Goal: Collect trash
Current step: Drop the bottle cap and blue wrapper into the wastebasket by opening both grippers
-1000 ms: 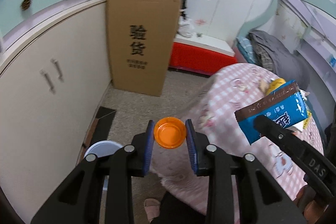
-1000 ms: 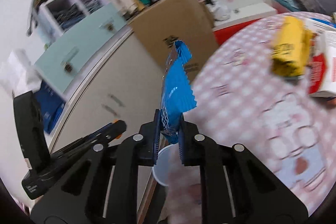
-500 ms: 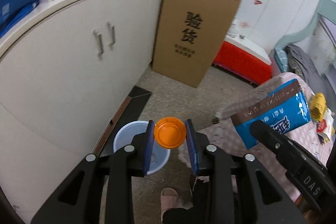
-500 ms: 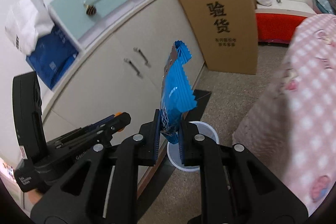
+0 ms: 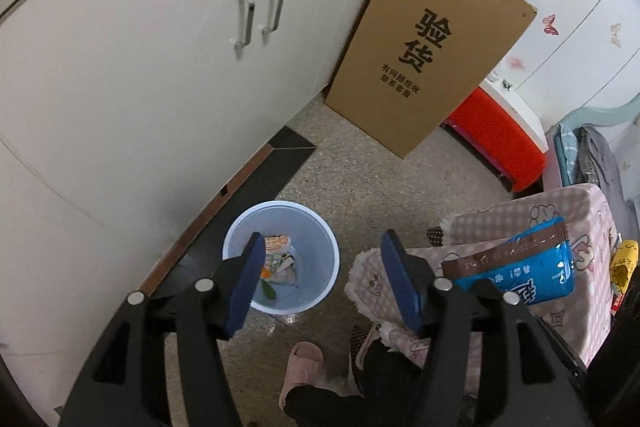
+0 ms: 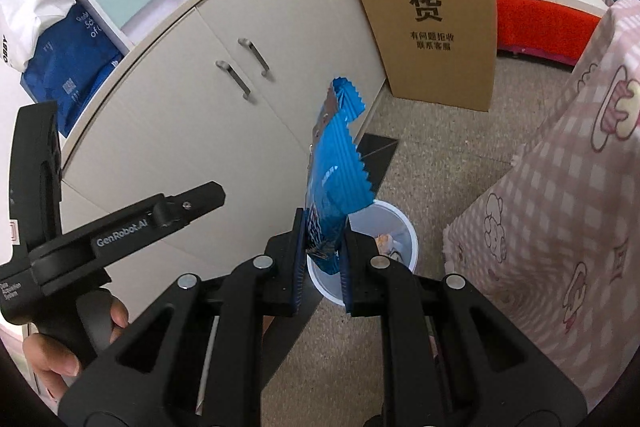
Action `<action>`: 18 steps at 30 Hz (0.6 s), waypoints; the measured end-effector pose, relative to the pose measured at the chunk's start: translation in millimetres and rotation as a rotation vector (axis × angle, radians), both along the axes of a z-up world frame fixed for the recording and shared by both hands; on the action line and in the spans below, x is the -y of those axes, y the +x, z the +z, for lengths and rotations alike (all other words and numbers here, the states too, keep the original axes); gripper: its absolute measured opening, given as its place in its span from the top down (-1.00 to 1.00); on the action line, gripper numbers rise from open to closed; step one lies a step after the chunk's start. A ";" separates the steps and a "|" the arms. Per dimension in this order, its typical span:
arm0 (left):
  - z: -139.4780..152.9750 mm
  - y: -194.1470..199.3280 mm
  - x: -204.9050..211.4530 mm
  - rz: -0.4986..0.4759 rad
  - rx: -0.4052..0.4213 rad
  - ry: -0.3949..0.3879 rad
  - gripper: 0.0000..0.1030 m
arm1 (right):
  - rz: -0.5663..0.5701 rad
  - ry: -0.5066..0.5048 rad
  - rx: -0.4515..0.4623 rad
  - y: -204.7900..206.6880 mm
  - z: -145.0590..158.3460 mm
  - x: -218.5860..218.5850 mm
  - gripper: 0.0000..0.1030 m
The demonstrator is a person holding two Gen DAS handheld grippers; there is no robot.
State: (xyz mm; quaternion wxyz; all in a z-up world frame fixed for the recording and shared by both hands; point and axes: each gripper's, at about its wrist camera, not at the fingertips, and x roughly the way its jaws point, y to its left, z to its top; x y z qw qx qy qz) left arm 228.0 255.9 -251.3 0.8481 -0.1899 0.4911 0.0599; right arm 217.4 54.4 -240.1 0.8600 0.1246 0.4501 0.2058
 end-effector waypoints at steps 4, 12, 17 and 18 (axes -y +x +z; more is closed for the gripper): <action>0.3 -3.0 -0.3 0.000 -0.002 0.003 -0.15 | 0.008 -0.002 -0.001 1.2 1.5 -4.2 0.71; -2.0 -9.5 -6.4 0.010 -0.007 -0.002 -0.17 | 0.021 -0.007 0.002 0.9 3.2 -11.3 0.71; -2.2 -12.9 -13.3 0.026 -0.005 -0.003 -0.17 | 0.039 -0.011 0.006 0.3 3.9 -18.9 0.71; -1.9 -13.3 -16.0 0.033 -0.004 -0.002 -0.17 | 0.043 -0.011 0.007 0.4 4.1 -20.5 0.71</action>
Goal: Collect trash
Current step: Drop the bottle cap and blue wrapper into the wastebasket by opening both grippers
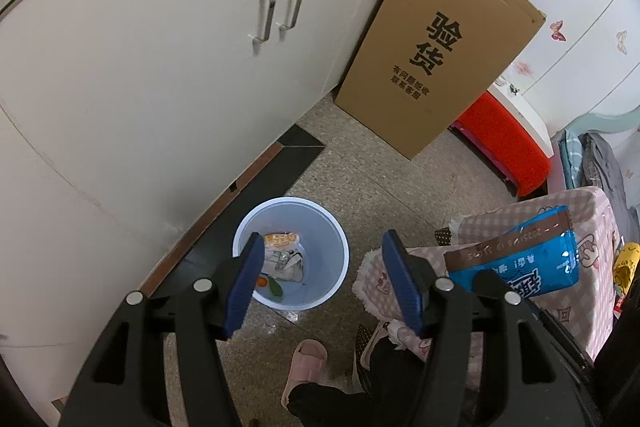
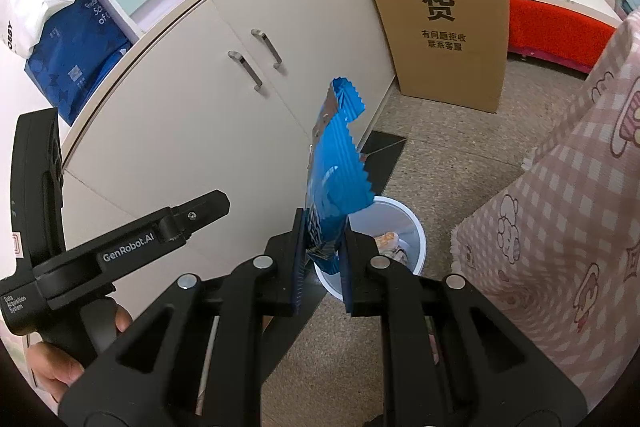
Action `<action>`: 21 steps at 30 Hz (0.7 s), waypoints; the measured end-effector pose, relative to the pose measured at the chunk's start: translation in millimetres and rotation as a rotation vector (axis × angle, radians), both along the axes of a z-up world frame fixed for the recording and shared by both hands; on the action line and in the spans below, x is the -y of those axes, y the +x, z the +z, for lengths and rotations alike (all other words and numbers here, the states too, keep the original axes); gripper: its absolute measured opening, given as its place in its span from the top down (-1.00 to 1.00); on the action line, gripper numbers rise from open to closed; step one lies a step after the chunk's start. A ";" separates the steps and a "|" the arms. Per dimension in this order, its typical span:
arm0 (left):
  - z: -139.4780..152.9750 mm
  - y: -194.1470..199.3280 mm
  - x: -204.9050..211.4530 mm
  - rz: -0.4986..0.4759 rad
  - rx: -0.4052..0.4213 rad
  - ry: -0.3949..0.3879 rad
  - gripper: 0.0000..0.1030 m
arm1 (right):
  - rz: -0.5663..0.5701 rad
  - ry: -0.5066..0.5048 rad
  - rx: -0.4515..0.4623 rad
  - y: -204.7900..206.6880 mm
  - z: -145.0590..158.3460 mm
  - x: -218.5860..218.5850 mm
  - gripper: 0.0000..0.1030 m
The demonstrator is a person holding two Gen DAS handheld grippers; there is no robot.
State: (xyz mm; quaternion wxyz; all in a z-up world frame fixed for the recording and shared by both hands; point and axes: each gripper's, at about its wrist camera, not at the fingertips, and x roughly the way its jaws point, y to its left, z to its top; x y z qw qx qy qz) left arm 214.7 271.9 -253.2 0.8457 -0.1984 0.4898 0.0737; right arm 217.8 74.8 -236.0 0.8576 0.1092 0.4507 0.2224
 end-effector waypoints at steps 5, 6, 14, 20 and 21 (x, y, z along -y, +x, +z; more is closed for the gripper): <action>3.7 -5.0 -13.3 0.037 0.007 0.011 -0.21 | 0.043 -0.013 0.015 5.3 2.7 -17.1 0.71; 5.4 -6.7 -17.3 0.053 0.012 0.013 -0.22 | 0.056 -0.013 0.023 8.0 4.0 -21.6 0.71; 20.0 -19.6 -46.2 0.179 0.033 0.066 -0.29 | 0.089 -0.024 0.040 23.9 5.1 -41.2 -0.28; 25.4 -24.5 -41.3 0.165 0.041 0.055 -0.29 | 0.067 -0.005 0.023 12.0 5.8 -28.2 -0.28; 27.0 -24.7 -38.0 0.157 0.043 0.059 -0.29 | 0.055 -0.009 0.026 10.2 7.3 -24.9 -0.28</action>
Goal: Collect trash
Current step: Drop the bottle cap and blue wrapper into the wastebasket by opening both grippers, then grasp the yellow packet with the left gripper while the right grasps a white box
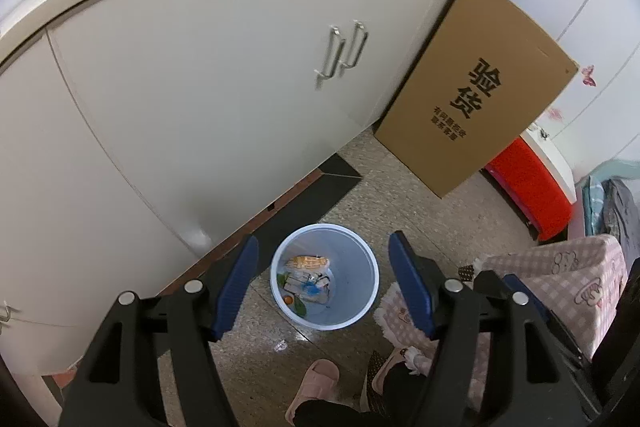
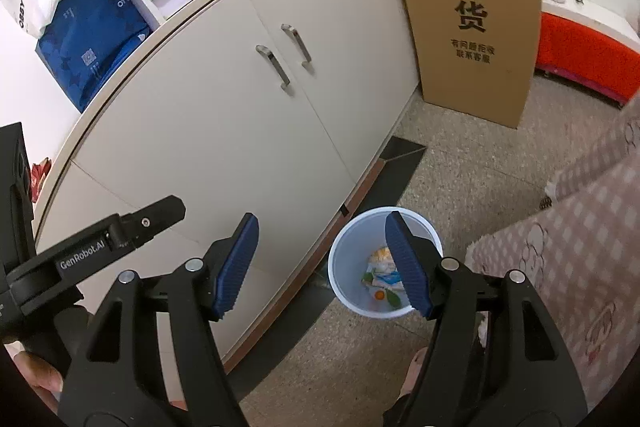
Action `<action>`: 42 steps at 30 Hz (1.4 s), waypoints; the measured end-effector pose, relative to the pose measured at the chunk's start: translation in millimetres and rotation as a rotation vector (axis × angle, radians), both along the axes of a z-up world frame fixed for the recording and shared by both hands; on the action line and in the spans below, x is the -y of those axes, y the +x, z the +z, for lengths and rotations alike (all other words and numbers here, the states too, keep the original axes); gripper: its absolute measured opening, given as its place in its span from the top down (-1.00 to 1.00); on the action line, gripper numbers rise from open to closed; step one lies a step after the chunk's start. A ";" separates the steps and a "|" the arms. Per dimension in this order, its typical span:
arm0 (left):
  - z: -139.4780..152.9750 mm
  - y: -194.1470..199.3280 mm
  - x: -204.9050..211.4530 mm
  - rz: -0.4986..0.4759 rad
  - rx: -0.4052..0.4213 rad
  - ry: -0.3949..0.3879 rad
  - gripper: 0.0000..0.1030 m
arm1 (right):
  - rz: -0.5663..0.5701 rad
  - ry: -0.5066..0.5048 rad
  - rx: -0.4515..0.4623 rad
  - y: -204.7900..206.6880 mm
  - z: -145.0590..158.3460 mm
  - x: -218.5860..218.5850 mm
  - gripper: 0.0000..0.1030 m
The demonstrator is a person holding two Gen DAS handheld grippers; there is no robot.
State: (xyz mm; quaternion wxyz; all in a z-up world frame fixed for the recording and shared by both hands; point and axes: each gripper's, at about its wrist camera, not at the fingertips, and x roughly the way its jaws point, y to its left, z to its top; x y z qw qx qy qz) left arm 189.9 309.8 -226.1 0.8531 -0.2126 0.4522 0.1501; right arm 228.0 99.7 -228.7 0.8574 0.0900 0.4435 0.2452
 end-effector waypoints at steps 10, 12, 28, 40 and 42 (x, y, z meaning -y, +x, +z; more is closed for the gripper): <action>28.7 -10.9 48.7 -0.086 0.052 0.004 -0.32 | -0.128 0.025 0.067 -31.9 34.6 59.7 -0.28; 35.2 -12.6 64.3 -0.116 0.061 0.009 -0.33 | -0.165 0.046 0.092 -39.5 47.9 79.8 -0.28; 84.6 -5.0 279.3 -0.531 0.112 0.080 -0.40 | -0.602 0.084 0.247 -114.0 102.4 305.0 -0.33; 63.4 37.2 444.4 -0.877 0.117 0.278 -0.41 | -0.840 0.077 0.189 -129.3 73.2 409.7 -0.40; 59.5 45.8 459.6 -0.915 0.120 0.294 -0.41 | -0.851 0.077 0.181 -127.2 69.1 414.8 -0.40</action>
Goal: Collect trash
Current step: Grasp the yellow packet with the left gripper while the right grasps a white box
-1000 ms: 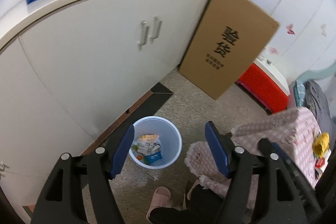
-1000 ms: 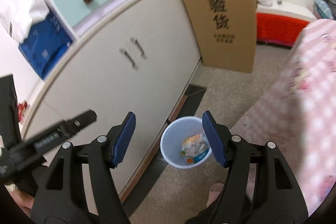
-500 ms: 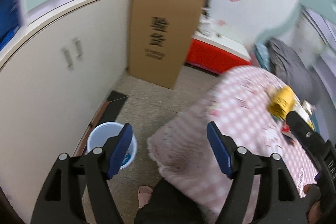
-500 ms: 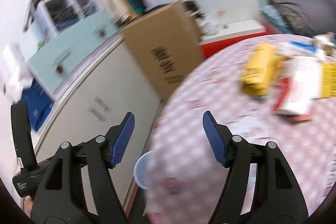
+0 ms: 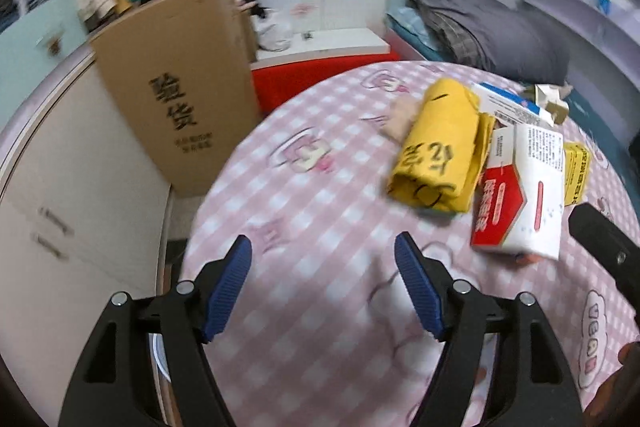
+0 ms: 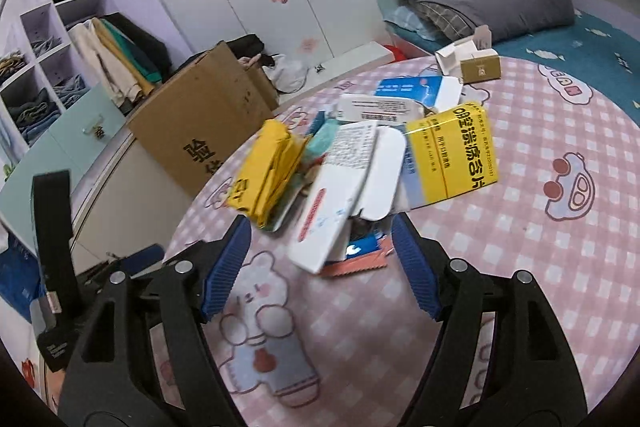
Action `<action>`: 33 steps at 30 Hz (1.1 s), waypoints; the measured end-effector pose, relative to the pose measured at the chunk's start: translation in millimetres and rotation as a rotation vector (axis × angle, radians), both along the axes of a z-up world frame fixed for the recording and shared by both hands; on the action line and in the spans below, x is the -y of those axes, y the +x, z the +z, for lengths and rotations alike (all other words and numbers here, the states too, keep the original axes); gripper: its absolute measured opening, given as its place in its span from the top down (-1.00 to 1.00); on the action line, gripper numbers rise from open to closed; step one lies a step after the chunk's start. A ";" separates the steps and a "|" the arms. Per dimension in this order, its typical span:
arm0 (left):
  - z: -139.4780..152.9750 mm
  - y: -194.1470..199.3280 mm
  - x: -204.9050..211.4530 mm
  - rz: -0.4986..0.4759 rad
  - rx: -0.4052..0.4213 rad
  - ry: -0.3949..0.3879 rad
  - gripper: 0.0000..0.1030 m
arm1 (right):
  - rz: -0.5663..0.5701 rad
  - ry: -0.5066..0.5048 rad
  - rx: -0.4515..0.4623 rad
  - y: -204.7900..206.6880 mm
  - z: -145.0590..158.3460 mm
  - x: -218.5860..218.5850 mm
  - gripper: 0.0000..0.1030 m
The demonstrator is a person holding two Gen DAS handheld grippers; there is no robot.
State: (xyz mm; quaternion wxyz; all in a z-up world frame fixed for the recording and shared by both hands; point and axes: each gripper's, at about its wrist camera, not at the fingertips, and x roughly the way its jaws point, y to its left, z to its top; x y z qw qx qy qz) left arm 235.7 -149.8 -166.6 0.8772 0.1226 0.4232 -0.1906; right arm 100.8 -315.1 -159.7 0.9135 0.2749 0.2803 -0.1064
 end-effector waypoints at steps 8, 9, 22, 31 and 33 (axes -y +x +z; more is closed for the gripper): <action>-7.1 17.2 51.2 -0.142 0.089 0.115 -0.22 | -0.011 0.036 -0.016 15.9 -7.6 13.6 -0.40; -7.9 18.9 55.8 -0.161 0.090 0.124 -0.05 | -0.012 0.040 -0.018 18.6 -8.2 14.4 -0.40; 11.9 18.3 37.5 -0.129 0.113 -0.003 0.94 | 0.074 0.193 0.019 33.5 -14.0 19.0 0.66; 22.7 -4.3 -4.2 -0.069 0.096 -0.103 0.95 | 0.153 0.260 0.065 27.0 -0.5 1.0 0.82; 19.8 -9.0 -9.3 -0.075 0.075 -0.114 0.95 | 0.161 0.273 0.061 28.4 -0.3 -5.8 0.82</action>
